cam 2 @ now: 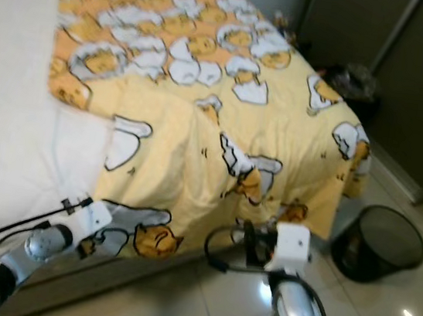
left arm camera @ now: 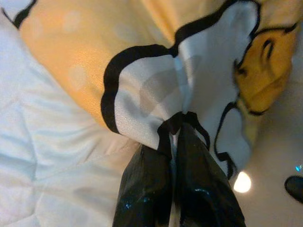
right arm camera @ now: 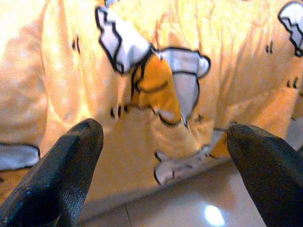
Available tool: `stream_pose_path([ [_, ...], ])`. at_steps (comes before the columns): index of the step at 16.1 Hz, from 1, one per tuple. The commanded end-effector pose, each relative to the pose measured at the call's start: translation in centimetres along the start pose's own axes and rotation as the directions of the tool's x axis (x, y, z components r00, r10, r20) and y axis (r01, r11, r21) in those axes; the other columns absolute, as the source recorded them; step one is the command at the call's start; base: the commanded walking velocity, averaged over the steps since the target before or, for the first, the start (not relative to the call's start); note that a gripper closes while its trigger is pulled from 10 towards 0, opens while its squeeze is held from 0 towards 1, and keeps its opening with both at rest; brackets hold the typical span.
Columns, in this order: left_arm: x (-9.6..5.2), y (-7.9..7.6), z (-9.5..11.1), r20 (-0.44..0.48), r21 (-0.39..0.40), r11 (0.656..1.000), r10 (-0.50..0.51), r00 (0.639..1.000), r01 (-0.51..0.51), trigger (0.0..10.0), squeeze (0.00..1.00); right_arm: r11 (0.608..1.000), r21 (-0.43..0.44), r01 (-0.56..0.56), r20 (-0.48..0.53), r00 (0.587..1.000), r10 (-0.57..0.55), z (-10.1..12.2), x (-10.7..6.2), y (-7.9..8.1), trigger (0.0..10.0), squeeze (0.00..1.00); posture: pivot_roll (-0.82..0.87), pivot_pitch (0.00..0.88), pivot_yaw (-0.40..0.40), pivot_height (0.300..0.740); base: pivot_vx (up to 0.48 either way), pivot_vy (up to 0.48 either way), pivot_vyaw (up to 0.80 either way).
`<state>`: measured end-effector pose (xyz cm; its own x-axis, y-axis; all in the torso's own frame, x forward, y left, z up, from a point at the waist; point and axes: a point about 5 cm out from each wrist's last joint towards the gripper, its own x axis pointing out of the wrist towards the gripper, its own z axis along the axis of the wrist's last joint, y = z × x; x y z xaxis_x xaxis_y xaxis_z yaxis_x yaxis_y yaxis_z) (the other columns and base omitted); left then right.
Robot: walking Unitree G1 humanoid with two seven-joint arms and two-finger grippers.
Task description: Clean up the room
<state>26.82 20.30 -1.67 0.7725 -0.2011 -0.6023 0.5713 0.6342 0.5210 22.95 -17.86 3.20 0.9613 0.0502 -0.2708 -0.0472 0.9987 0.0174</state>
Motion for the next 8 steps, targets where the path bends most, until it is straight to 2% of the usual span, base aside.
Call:
stream_pose_path([
  [1, 0.2, -0.8, 0.5, 0.032, -0.003, 1.0, -0.029, 0.999, 0.029, 10.0, 0.0, 0.999, 0.006, 0.033, 0.007, 0.999, -0.033, -0.2, 0.4, -0.4, 10.0, 0.0, -0.12, 0.0, 0.071, 0.74, 0.0, 0.0, 0.0],
  [3, 0.4, -2.0, 1.3, 0.07, 0.02, 0.996, -0.083, 0.994, 0.082, 10.0, 0.0, 0.999, 0.011, 0.047, 0.018, 0.999, -0.047, -0.1, 1.1, -0.5, 10.0, 0.0, -0.12, 0.0, 0.083, 0.74, 0.0, 0.0, 0.0],
  [4, 0.5, -2.7, 1.7, 0.084, -0.026, 0.994, -0.104, 0.991, 0.107, 10.0, 0.0, 0.999, 0.009, 0.047, 0.021, 0.999, -0.047, -0.3, 1.2, -0.5, 10.0, 0.0, -0.11, 0.0, 0.083, 0.74, 0.0, 0.0, 0.0],
  [5, 0.6, -2.8, 1.8, 0.087, -0.045, 0.993, -0.107, 0.99, 0.111, 10.0, 0.0, 0.999, 0.008, 0.047, 0.021, 0.999, -0.047, -0.3, 1.2, -0.6, 10.0, 0.0, -0.12, 0.0, 0.081, 0.74, -0.274, 0.0, 0.0],
  [6, 0.7, -3.2, 2.0, 0.097, -0.11, 0.988, -0.101, 0.99, 0.112, 10.0, 0.0, 0.999, 0.002, 0.045, 0.019, 0.999, -0.045, -0.5, 1.1, -0.8, 10.0, 0.0, -0.12, 0.0, 0.079, 0.74, -0.356, 0.0, 0.0],
  [8, 0.7, -3.8, 2.2, 0.106, -0.174, 0.978, -0.098, 0.989, 0.116, 10.0, 0.0, 0.999, -0.005, 0.045, 0.012, 0.999, -0.045, -0.7, 0.9, -1.1, 10.0, 0.0, -0.13, 0.0, 0.063, 0.74, -0.354, 0.0, 0.0],
])
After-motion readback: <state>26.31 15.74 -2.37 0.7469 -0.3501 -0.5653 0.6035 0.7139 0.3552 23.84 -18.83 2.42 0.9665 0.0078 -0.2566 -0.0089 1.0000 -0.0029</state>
